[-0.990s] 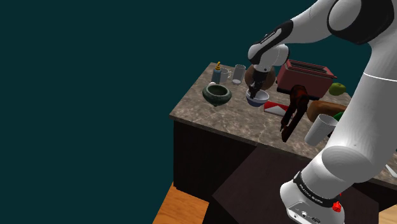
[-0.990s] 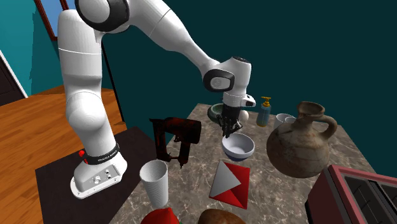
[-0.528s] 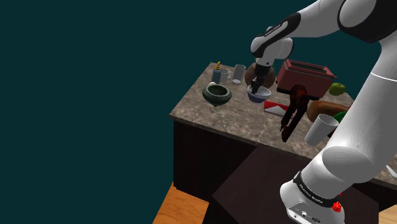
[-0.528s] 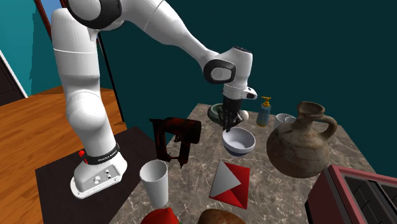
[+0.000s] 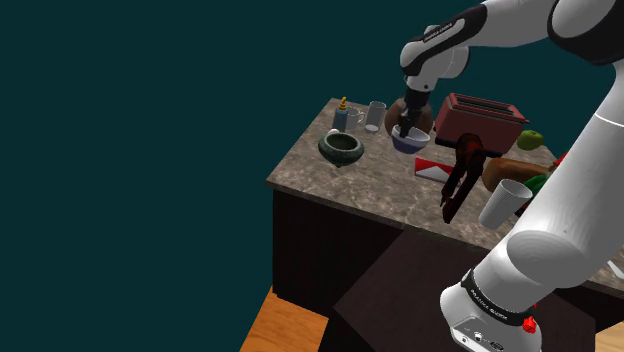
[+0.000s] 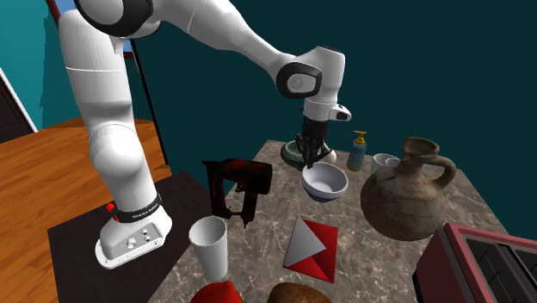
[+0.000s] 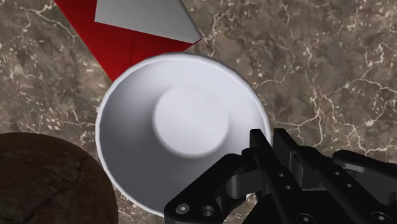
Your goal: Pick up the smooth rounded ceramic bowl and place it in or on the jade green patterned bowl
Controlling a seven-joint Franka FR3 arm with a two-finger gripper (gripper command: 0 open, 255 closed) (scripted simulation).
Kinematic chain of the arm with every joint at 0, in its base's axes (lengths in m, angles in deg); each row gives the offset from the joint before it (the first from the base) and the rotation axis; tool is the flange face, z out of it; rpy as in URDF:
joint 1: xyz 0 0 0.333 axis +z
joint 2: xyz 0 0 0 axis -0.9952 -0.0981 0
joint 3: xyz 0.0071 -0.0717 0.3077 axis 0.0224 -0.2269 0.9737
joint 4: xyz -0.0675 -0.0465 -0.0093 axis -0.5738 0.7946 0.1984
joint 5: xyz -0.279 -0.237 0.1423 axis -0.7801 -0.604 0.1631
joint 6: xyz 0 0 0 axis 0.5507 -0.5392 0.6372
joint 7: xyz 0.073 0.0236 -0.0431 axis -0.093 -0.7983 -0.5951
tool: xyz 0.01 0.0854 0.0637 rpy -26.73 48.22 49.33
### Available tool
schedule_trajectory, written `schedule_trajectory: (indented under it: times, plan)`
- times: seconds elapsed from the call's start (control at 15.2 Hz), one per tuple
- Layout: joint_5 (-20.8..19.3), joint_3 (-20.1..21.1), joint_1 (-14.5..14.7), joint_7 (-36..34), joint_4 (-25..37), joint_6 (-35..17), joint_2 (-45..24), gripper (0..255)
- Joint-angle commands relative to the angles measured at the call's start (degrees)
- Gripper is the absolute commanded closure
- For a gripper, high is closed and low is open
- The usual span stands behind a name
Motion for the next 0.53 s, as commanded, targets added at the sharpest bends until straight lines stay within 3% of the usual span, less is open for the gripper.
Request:
schedule_trajectory:
  times: [0.0,0.46]
  plan:
    - [-0.5,0.0,0.1,-0.5,0.8,1.5,0.8,255]
    - [-1.8,-0.1,0.4,-1.4,3.8,6.6,3.1,255]
